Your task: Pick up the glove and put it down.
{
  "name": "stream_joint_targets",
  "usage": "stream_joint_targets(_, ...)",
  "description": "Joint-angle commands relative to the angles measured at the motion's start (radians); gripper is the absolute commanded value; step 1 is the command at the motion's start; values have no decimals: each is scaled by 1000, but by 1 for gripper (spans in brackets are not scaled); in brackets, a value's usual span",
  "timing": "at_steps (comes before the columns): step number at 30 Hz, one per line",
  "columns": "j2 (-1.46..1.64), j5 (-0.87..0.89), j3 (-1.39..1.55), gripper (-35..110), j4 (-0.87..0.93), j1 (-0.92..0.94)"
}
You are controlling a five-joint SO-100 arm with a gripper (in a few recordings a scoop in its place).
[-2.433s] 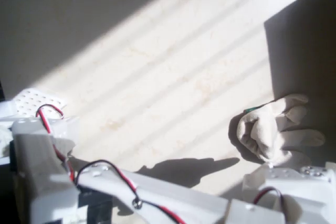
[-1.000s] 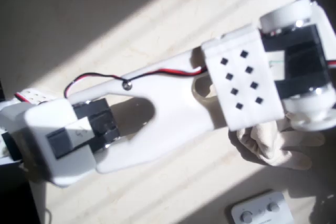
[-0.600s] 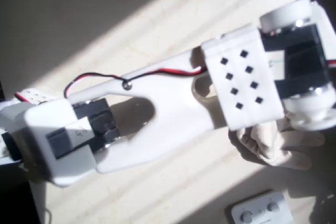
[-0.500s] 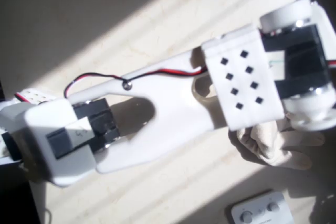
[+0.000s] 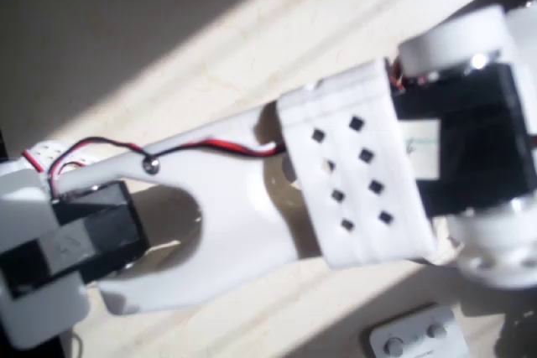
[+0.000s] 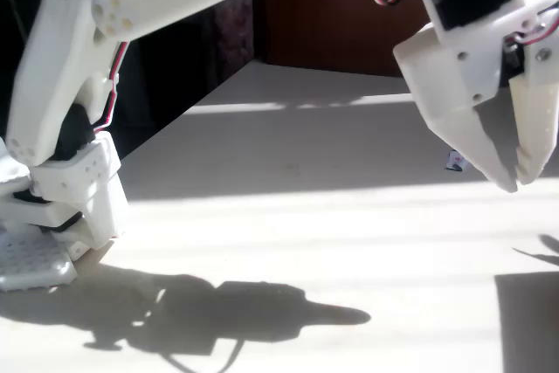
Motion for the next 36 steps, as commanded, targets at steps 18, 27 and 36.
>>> stream_joint_targets(18, 1049, 5, 1247, 0, -571, 52)
stream_joint_targets(27, 1399, 6, 1690, 0, -571, 51)
stream_joint_targets(36, 1767, 6, 2005, 0, -557, 49)
